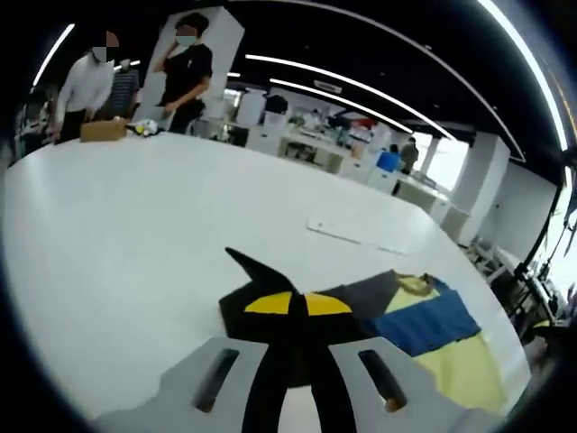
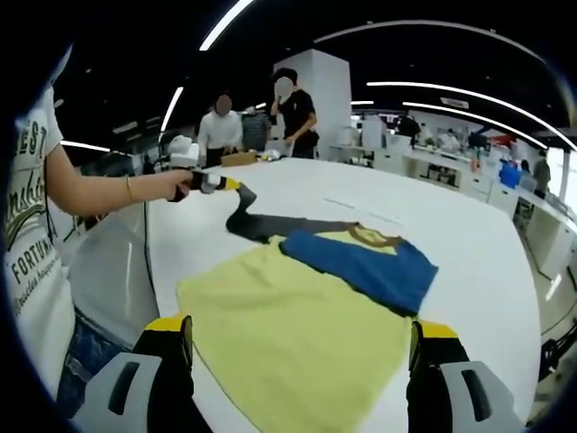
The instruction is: Fold the garment on the visible template until the final outline fits inside the template.
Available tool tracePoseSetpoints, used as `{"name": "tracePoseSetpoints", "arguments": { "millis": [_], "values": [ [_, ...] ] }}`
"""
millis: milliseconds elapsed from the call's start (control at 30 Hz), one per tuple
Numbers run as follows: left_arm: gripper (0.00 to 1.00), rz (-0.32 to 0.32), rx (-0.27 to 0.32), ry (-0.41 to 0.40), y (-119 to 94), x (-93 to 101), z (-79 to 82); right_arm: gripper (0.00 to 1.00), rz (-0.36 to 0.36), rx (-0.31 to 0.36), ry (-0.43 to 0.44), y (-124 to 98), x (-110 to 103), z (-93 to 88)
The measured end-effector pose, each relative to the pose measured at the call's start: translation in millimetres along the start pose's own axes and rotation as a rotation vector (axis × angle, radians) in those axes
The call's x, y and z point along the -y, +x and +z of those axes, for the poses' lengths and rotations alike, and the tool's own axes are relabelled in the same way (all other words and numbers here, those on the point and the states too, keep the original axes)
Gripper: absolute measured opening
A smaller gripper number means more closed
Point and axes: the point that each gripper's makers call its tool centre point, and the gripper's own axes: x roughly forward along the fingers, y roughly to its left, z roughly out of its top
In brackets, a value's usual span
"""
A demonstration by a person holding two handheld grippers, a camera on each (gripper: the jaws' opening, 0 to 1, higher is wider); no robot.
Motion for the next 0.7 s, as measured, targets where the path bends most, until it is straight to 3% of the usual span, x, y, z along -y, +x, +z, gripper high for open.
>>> {"name": "tracePoseSetpoints", "arguments": {
  "millis": [700],
  "values": [
    [0.00, -0.127, -0.005, -0.014, 16.9, 64.3, 2.1, 0.99, 0.008, -0.019, 0.018, -0.3, -3.9, -11.1]
  ]
}}
